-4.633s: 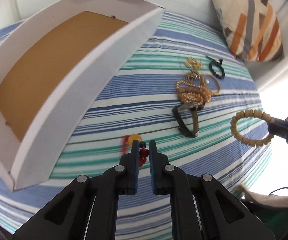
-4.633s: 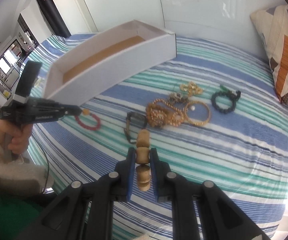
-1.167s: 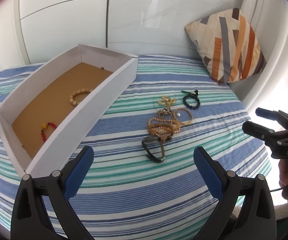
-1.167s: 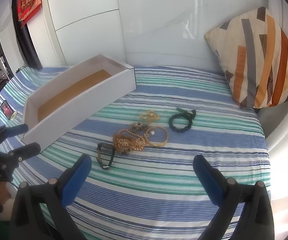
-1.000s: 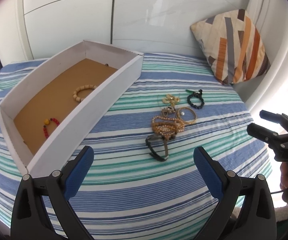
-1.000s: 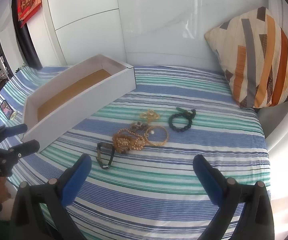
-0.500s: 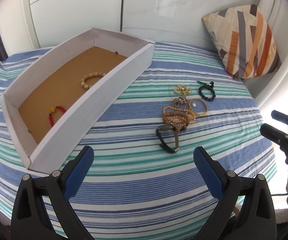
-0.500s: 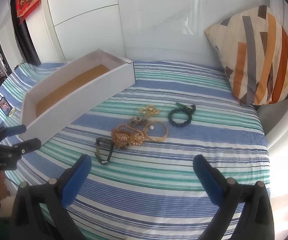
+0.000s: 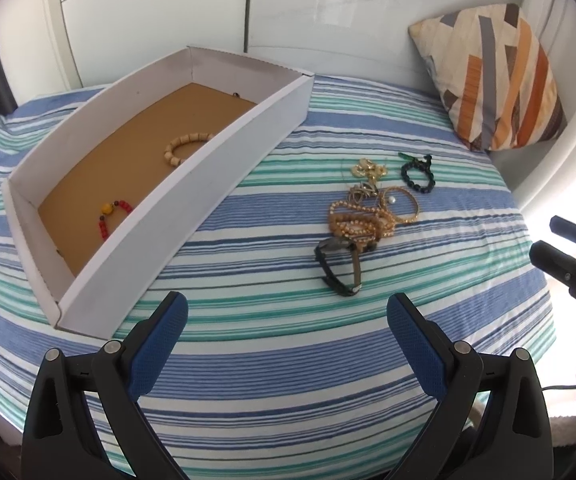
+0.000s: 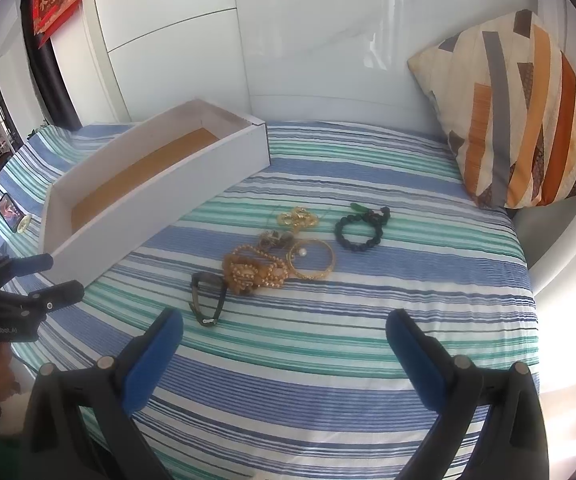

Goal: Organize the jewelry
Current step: 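Withdraw both grippers from the box back toward the remaining jewelry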

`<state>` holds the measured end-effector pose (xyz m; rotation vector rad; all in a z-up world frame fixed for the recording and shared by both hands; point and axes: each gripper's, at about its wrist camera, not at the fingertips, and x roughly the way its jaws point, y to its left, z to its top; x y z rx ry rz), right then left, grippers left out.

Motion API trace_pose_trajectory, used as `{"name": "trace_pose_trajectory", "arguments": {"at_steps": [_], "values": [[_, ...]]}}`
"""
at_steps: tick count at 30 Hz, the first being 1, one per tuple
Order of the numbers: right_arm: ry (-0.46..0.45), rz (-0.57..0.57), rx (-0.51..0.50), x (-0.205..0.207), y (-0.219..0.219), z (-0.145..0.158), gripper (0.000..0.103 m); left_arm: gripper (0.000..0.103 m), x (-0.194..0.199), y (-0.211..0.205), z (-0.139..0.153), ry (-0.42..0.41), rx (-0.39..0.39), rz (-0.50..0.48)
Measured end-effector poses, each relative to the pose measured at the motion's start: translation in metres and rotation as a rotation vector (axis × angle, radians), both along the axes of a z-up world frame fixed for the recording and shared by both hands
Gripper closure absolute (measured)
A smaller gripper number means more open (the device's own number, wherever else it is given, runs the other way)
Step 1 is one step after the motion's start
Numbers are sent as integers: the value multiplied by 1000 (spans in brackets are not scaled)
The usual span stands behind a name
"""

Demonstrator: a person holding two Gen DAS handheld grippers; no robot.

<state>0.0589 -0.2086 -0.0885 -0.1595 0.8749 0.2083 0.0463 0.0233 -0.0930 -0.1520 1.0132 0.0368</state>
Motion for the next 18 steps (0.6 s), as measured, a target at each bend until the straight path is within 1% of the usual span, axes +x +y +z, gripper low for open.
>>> {"name": "trace_pose_trajectory", "arguments": {"at_steps": [18], "values": [[-2, 10, -1, -8, 1, 2, 0, 3, -8, 3, -2, 4, -5, 25]]}}
